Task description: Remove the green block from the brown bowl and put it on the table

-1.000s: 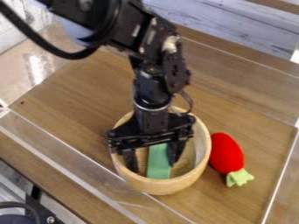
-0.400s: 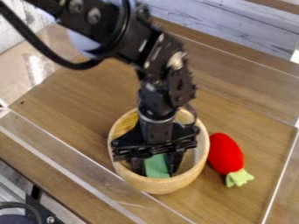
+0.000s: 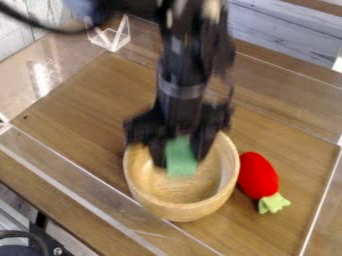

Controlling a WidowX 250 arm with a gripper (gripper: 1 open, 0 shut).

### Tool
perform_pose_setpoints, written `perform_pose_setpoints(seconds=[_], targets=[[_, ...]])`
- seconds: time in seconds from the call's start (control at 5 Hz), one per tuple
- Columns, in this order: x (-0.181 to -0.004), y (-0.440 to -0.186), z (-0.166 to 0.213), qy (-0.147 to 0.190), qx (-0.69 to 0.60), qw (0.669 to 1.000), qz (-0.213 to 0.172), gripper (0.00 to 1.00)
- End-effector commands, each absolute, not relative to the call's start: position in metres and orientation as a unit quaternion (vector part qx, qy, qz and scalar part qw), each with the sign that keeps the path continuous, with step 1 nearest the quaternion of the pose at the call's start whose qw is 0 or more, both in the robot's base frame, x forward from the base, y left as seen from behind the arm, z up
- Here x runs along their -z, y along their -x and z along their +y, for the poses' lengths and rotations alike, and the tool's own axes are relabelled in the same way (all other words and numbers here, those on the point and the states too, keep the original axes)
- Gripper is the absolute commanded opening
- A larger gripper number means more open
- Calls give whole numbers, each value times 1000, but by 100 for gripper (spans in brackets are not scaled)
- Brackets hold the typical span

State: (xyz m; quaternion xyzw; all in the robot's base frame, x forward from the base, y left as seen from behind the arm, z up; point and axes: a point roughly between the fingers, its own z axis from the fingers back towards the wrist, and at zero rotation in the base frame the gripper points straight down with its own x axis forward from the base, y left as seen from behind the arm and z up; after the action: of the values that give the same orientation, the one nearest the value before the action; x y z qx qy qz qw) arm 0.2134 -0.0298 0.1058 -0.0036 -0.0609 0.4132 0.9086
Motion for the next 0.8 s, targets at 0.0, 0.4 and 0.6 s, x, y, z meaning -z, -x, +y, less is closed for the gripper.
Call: perform_pose_setpoints(seconds=[0.0, 0.4, 0.6], targets=[[-132, -227, -9, 17, -396, 912, -104, 0], [-137, -235, 56, 36, -370, 920, -121, 0], [-133, -237, 60, 43, -366, 923, -113, 0]])
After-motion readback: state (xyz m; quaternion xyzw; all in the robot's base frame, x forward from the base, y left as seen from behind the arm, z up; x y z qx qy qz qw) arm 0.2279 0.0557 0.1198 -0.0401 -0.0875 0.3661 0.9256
